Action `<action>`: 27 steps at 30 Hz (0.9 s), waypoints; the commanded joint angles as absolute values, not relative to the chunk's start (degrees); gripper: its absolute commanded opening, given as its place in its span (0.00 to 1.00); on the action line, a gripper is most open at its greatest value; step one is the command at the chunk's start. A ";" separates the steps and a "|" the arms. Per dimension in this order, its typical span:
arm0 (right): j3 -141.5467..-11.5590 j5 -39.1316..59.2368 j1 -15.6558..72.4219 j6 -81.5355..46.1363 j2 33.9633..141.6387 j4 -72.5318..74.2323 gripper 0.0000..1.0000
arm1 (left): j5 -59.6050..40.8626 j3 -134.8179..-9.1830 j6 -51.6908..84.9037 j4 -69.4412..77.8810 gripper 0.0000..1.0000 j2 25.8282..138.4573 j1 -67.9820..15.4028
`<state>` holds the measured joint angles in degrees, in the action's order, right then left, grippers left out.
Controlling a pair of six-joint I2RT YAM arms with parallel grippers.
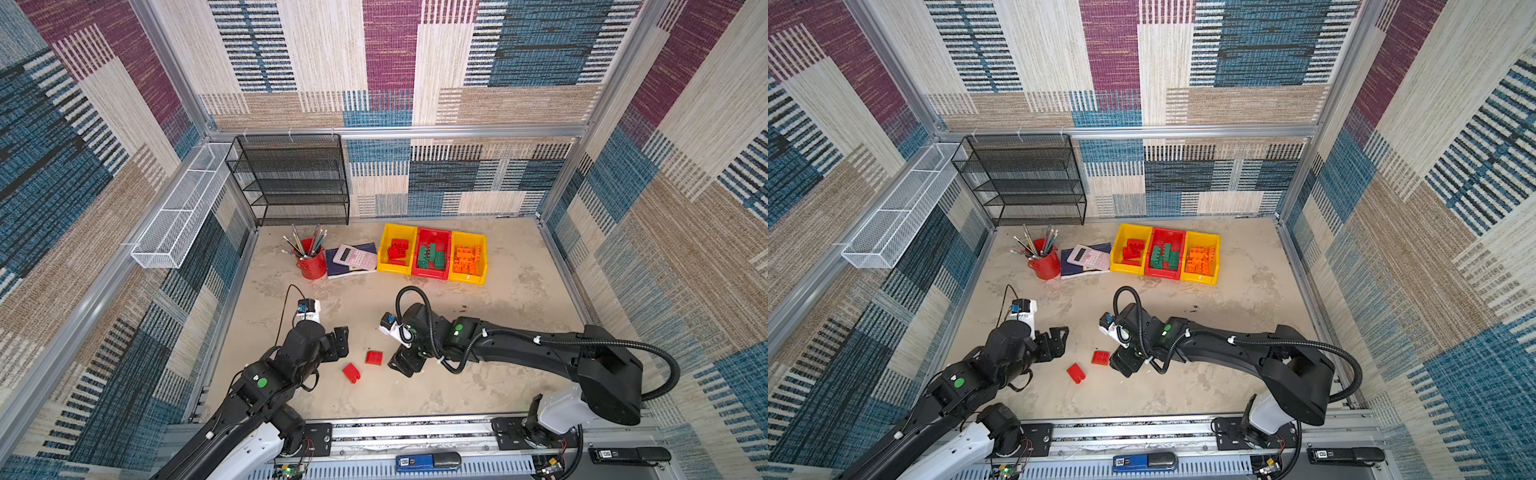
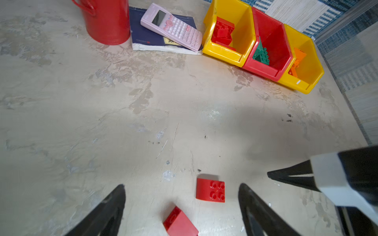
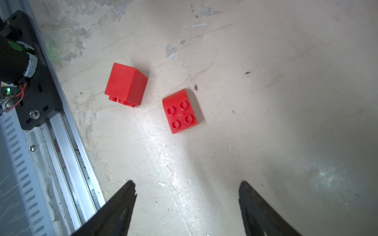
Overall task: Sort the legos into containers by color
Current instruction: 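Move the right gripper over the two red bricks while the left draws back, then lower the right gripper onto the red curved brick and close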
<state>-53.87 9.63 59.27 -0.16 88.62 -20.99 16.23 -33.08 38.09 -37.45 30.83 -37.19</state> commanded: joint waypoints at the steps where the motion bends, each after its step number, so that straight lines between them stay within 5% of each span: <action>1: -55.22 10.83 60.16 3.06 90.43 -16.78 0.81 | 18.15 -31.17 45.04 -44.29 0.86 26.20 -37.17; 27: -64.22 7.77 61.73 6.31 106.08 -15.25 0.53 | 16.48 -23.85 56.43 -52.52 0.89 7.33 -37.15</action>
<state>-64.10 8.78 61.71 5.65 105.80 -17.43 16.49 -24.05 54.74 -51.37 7.81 -37.19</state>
